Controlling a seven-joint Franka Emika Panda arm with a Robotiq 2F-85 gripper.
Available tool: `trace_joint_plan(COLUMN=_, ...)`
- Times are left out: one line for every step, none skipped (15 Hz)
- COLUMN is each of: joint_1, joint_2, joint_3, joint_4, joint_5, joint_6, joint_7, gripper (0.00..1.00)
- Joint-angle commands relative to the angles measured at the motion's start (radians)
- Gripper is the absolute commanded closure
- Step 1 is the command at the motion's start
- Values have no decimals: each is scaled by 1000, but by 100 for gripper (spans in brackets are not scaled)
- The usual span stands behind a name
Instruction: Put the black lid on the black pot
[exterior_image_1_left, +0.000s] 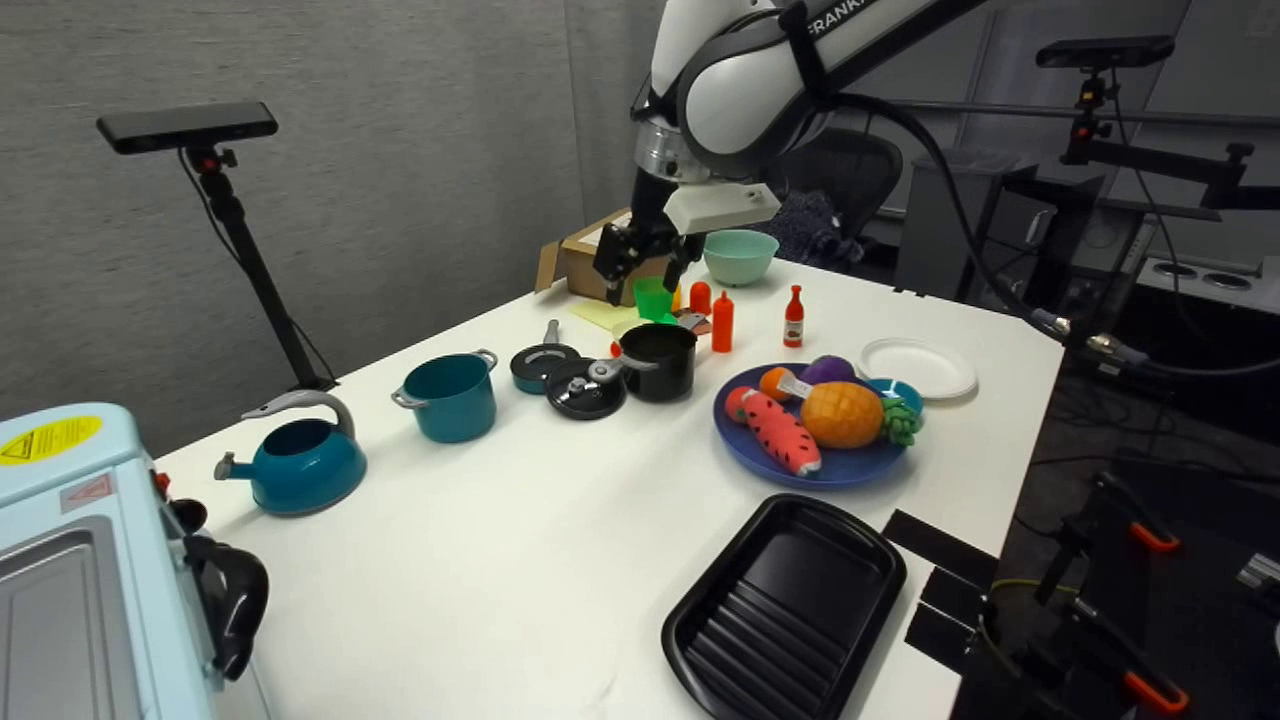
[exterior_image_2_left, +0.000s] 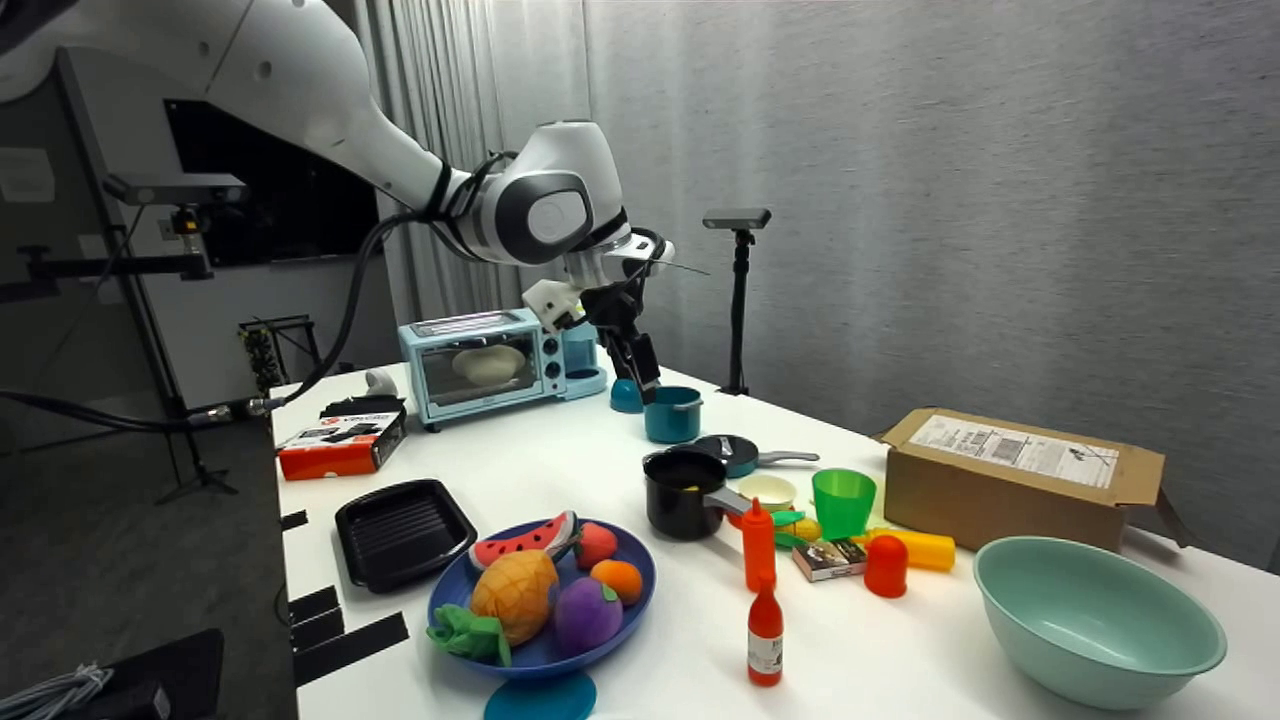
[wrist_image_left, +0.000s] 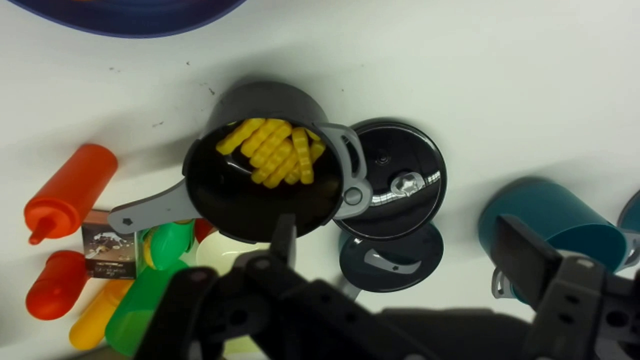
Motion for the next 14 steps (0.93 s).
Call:
trace_joint_plan(joint_1=12, joint_2=0, joint_3=-14, joint_4=3, joint_5=10, joint_6=-3, joint_7=-6, gripper=0)
trace_joint_plan(joint_1=15, joint_2=4, joint_3=-21, joint_4=7, joint_5=9, joint_6=1, joint_7=18, gripper=0)
trace_joint_plan(joint_1=23, joint_2=22, joint_3=-34, joint_4=25, joint_5=1, joint_6=10, joint_7=52, gripper=0)
trace_joint_plan(joint_1=34, joint_2=42, joint_3=-52, joint_4=48, joint_5=-14, joint_6=11, joint_7=95, gripper=0)
trace_joint_plan(joint_1=42, joint_2=66, joint_3=-66, joint_4=77, joint_5=-19, joint_6=10, joint_7=137, gripper=0)
trace_joint_plan(joint_1=49, joint_2=91, joint_3=-76, joint_4=106, joint_5=-20, joint_6=5, joint_7=172, gripper=0)
trace_joint_plan(joint_1=52, joint_2=119, joint_3=-79, joint_4=142, joint_5=-4, joint_6=-8, joint_7=199, gripper=0)
trace_joint_plan(joint_1=62, joint_2=145, joint_3=-90, joint_4=173, joint_5=-8, joint_6=-14, joint_7=231, gripper=0)
trace_joint_plan(joint_1=66, joint_2=177, joint_3=-89, joint_4=212, joint_5=0, joint_6=-25, joint_7=240, gripper=0)
trace_joint_plan(joint_1=73, joint_2=206, joint_3=-92, joint_4=248, joint_5=0, joint_6=-31, joint_7=258, gripper=0)
trace_joint_plan(joint_1=77, joint_2=238, joint_3=-87, joint_4=286, joint_5=1, joint_6=-24, joint_7=257, gripper=0)
trace_joint_plan(joint_1=80, joint_2=269, joint_3=-82, joint_4=326, joint_5=7, joint_6=-34, joint_7=260, gripper=0)
trace_joint_plan(joint_1=87, joint_2=298, joint_3=-83, joint_4=362, joint_5=9, joint_6=-38, joint_7=269, gripper=0)
trace_joint_plan(joint_1=94, joint_2=324, joint_3=-85, joint_4=395, joint_5=11, joint_6=-49, joint_7=281, gripper=0)
